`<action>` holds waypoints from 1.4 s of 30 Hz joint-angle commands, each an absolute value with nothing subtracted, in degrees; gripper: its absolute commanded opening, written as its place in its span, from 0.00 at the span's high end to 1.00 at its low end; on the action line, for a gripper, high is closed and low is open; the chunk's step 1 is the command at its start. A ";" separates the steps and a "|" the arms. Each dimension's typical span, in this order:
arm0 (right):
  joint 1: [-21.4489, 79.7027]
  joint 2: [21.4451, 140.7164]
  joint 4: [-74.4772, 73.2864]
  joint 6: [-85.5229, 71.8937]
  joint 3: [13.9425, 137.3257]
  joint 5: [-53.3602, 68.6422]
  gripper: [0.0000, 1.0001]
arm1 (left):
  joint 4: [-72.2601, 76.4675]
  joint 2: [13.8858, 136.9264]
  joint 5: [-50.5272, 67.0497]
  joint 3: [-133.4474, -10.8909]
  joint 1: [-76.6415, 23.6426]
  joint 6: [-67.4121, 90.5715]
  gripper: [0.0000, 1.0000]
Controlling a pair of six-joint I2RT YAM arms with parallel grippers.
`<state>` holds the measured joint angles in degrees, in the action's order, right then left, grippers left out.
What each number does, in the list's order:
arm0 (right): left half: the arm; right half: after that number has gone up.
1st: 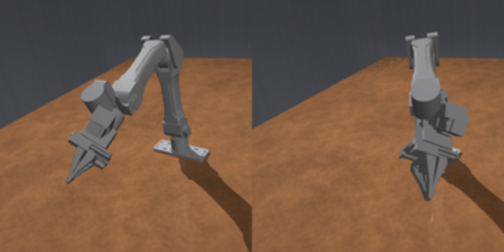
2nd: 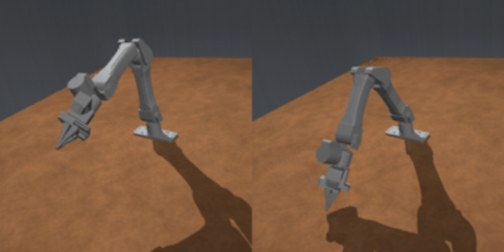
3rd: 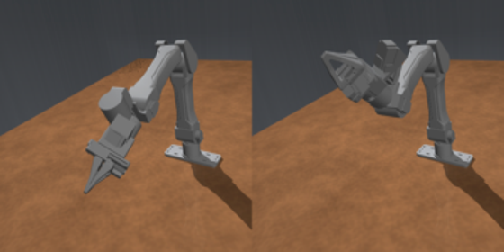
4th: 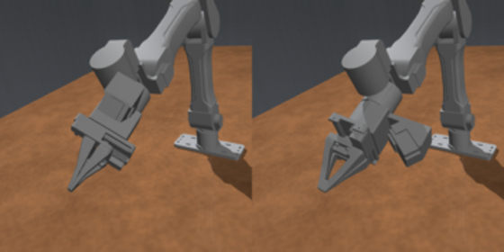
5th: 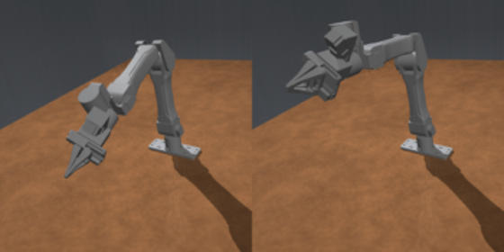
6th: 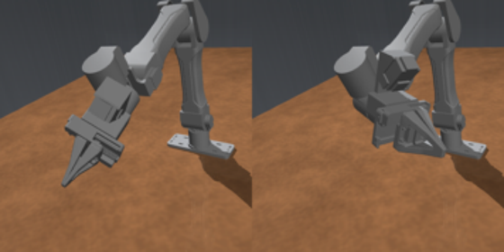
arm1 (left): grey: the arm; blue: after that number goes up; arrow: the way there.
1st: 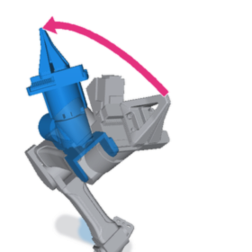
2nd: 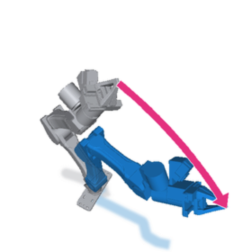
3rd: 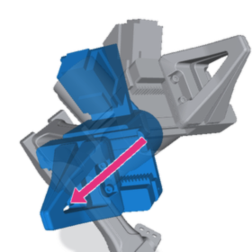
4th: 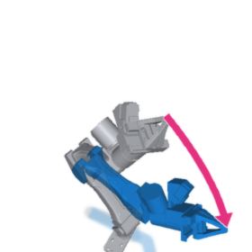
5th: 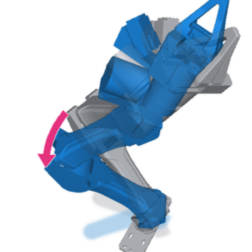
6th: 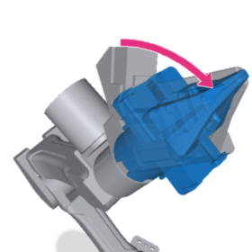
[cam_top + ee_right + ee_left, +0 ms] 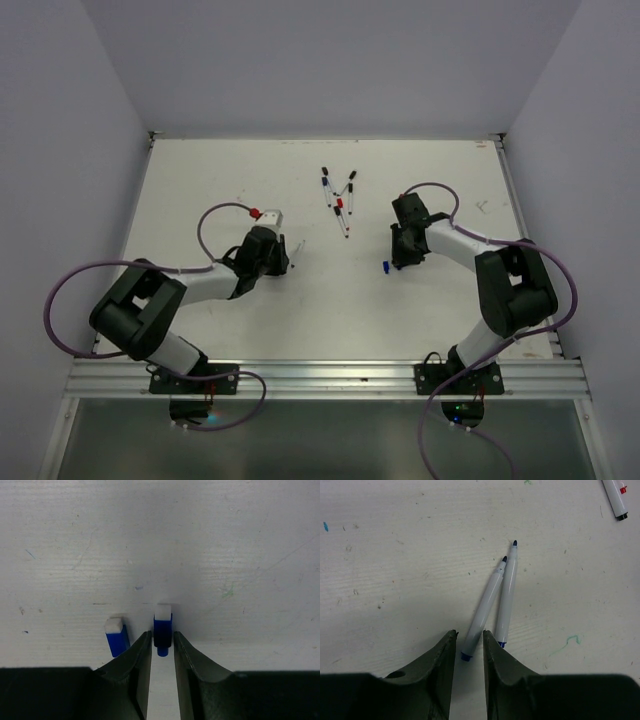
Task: Open the pen caps
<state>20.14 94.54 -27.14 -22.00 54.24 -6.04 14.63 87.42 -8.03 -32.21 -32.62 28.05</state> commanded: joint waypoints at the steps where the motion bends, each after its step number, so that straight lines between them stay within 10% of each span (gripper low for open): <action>1: 20.13 94.83 -25.05 -21.62 54.32 -4.66 0.71 | 12.92 84.30 -7.12 -31.73 -32.26 29.09 0.69; 18: 20.39 86.06 -28.39 -21.62 56.85 -5.53 0.64 | 9.58 73.04 -4.75 -32.96 -32.26 29.18 0.64; 28: 23.90 91.82 -26.03 -17.93 68.20 -4.55 0.12 | 8.35 69.53 -5.27 -34.01 -32.25 29.71 0.58; 42: 33.57 113.63 -25.75 -17.85 87.53 -7.29 0.59 | 4.92 60.13 -6.68 -32.61 -32.26 30.59 0.52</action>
